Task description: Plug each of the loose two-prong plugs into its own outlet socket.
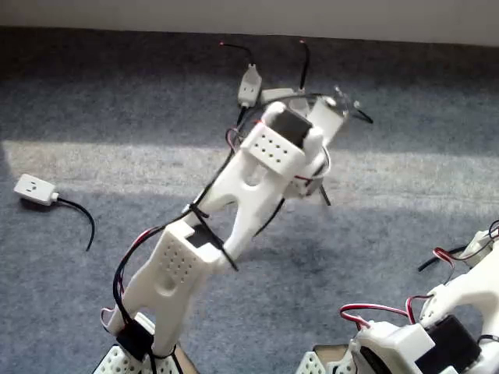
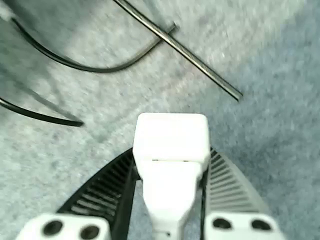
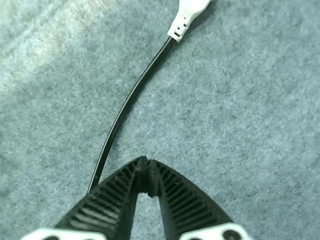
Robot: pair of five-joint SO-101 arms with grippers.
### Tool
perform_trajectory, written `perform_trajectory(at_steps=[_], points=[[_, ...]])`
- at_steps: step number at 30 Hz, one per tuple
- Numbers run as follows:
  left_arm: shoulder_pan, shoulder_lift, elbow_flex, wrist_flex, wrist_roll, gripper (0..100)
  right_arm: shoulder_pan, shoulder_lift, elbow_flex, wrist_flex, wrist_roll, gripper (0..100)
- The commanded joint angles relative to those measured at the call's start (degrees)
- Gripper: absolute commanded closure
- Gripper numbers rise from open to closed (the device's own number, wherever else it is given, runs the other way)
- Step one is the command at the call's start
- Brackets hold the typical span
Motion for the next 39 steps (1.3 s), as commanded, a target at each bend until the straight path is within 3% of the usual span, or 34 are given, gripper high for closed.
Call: perform_trajectory(at_steps=[1,4,8,14,17,22,29,33,39], points=[[-5.8,-2.7,-22.9,-0.4,-7.0,89,0.5,-2.4,-0.7,-0.8,0.8,99.2],[-8.9,-2.7,-29.8,-4.7,-7.2,78,0.4,-2.4,-0.7,-0.8,0.8,99.2],[-14.8,-2.6,-27.8,-18.0,-7.2,77,0.4,-2.4,-0.7,-0.8,0.8,99.2],[-22.8,-2.6,-4.4,-46.8,-7.2,80,0.5,-2.4,-0.7,-0.8,0.8,99.2],[-23.5,-2.7,3.2,-53.1,-7.2,80,0.5,-2.4,-0.7,-0.8,0.8,99.2],[-23.3,-3.2,-0.1,-44.4,-7.2,79,0.0,-2.4,-0.7,-0.8,0.8,99.2],[-26.8,-3.2,-22.4,-19.4,-7.2,74,-1.1,-2.4,-0.4,-0.8,0.8,99.2],[-32.7,-3.5,-36.7,-9.4,-7.1,74,-1.1,-2.4,-0.6,-0.8,0.8,99.2],[-48.1,-10.9,-33.8,-5.5,-7.0,74,0.7,-2.5,-1.7,-3.4,0.7,99.2]])
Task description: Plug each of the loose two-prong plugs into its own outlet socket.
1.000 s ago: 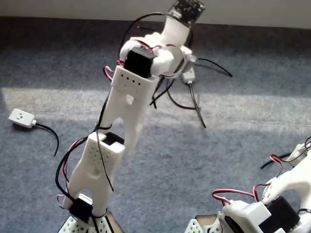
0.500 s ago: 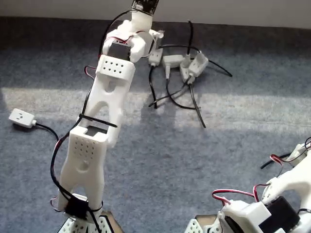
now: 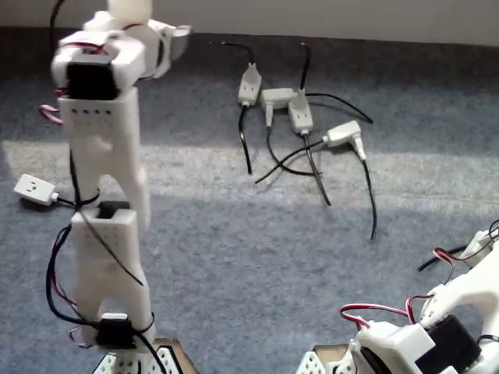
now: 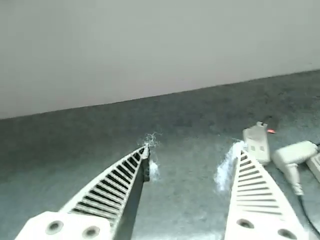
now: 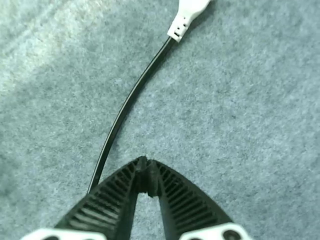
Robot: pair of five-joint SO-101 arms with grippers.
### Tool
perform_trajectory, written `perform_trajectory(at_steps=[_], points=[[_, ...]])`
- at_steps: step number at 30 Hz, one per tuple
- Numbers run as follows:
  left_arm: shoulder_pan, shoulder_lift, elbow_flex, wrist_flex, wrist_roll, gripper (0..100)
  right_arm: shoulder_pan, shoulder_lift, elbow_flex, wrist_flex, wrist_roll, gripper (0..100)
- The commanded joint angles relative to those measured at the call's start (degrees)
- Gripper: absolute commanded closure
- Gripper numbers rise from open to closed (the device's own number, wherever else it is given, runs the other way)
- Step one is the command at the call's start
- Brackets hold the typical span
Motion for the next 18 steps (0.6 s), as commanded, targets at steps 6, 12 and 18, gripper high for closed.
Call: perform_trajectory(at_steps=[6,12,18], points=[[-25.2,-4.4,2.2,9.7,-0.4,74,6.5,-2.4,-1.7,-17.2,0.4,99.2],[-35.0,-1.1,11.6,9.8,-0.2,74,7.3,-0.5,-0.9,-21.4,0.5,99.2],[-37.6,1.9,23.7,9.8,-0.1,75,7.8,3.5,-0.8,-21.4,1.1,99.2]])
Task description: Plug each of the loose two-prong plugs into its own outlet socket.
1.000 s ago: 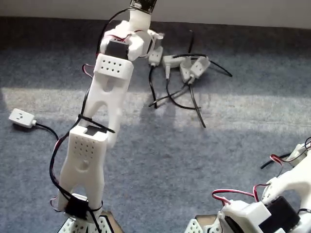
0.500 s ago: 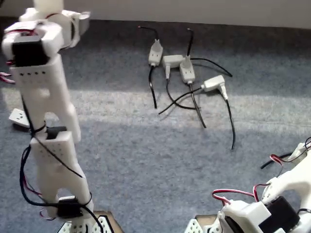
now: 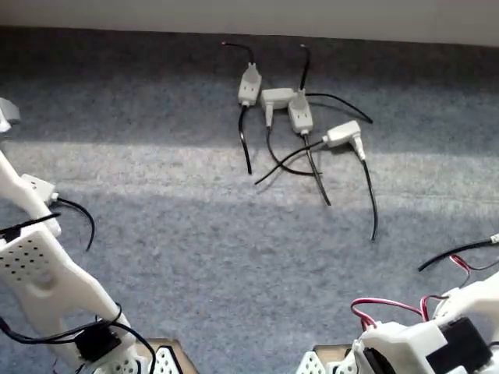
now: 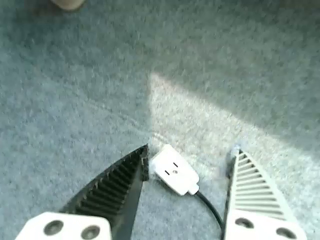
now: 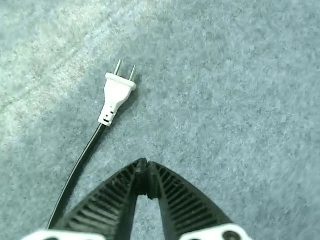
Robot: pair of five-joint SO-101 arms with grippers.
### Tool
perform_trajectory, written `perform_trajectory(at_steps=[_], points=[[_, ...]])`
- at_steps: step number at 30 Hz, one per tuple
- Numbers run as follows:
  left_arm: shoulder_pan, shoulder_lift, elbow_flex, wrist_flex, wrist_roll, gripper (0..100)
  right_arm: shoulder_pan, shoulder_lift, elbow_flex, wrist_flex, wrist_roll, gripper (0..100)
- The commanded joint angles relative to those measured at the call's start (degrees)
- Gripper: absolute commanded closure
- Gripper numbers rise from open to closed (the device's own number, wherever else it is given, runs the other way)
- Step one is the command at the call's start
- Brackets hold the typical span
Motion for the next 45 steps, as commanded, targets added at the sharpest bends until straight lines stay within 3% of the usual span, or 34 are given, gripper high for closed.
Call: perform_trajectory(at_steps=[1,3,6,13,19,22,26,31,34,36,45], points=[[-0.7,0.6,8.6,0.3,-0.1,76,1.5,0.4,-0.9,-1.4,2.0,99.2],[-0.4,0.9,13.2,0.3,0.3,79,2.0,0.9,-1.2,-1.4,4.4,99.2],[-0.2,1.2,18.9,0.3,7.1,84,2.2,1.2,-1.1,-1.4,7.0,99.2],[-2.2,1.2,26.7,0.3,17.8,84,3.9,1.2,-0.8,-1.4,9.9,99.2],[-4.4,0.9,31.7,0.3,36.4,84,4.0,1.2,-0.7,-1.4,10.0,99.2],[-2.9,1.1,33.1,0.3,41.1,84,4.0,1.2,-0.7,-1.4,10.0,99.2],[2.4,0.8,33.0,0.3,40.9,84,4.1,1.3,-0.7,-1.4,10.0,99.2],[7.7,1.2,26.6,0.3,40.7,72,4.6,1.3,-0.7,-1.4,10.1,99.2],[9.2,1.3,23.5,0.3,33.8,66,5.3,1.3,-0.7,-1.5,10.1,99.2],[9.0,1.3,23.3,0.3,30.3,66,5.3,1.3,-0.7,-1.5,10.1,99.2],[4.4,1.4,28.5,-2.9,31.3,66,5.2,1.3,-0.7,-1.5,10.1,99.2]])
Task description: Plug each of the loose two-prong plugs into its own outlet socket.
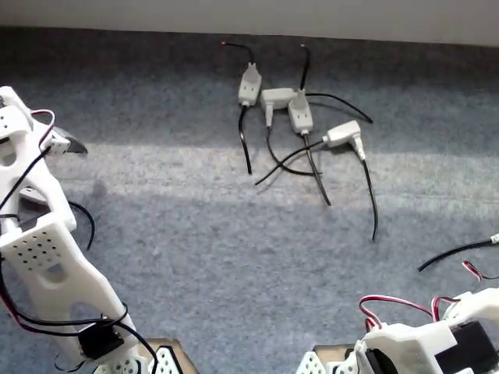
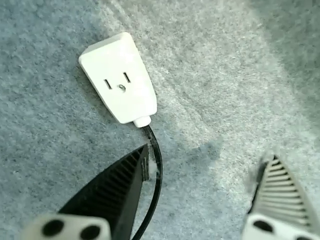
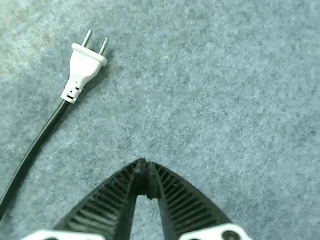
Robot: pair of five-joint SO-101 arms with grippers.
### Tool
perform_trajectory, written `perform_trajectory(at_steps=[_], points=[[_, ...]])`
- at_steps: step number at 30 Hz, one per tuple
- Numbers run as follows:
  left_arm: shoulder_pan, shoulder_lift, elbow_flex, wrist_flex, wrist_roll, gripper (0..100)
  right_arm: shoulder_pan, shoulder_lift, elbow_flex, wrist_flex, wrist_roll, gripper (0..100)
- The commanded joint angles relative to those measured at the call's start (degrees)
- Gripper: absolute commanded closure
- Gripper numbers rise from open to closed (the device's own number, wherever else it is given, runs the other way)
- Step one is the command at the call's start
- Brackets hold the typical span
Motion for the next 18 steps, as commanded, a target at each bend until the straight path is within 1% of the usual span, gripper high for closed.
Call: perform_trajectory(at_steps=[1,3,6,7,9,10,11,14,18], points=[[-2.9,-0.4,2.9,-3.8,-0.8,65,0.2,-0.5,-0.7,-1.3,0.9,99.2],[-3.7,-0.5,4.1,-5.5,-0.9,65,0.3,-0.5,-0.7,-1.3,0.9,99.2],[-7.4,0.1,4.7,-4.5,0.7,66,0.2,-0.5,-0.7,-1.3,0.9,99.2],[-8.4,0.9,5.1,-4.1,4.0,66,0.1,-0.5,-0.7,-1.3,0.9,99.2],[-10.1,3.1,5.4,-4.1,13.2,66,0.1,-0.5,-0.7,-1.3,0.9,99.2],[-10.8,4.4,5.4,-4.5,16.6,65,0.2,-0.5,-0.7,-1.3,0.9,99.2],[-11.0,5.9,5.1,-4.6,18.0,65,0.2,-0.5,-0.7,-1.3,0.9,99.2],[-10.0,9.1,5.1,-6.4,18.3,66,0.4,-0.5,-0.7,-1.3,0.9,99.2],[-8.3,9.8,5.1,-8.6,18.5,66,0.9,-0.5,-0.7,-1.3,0.9,99.2]])
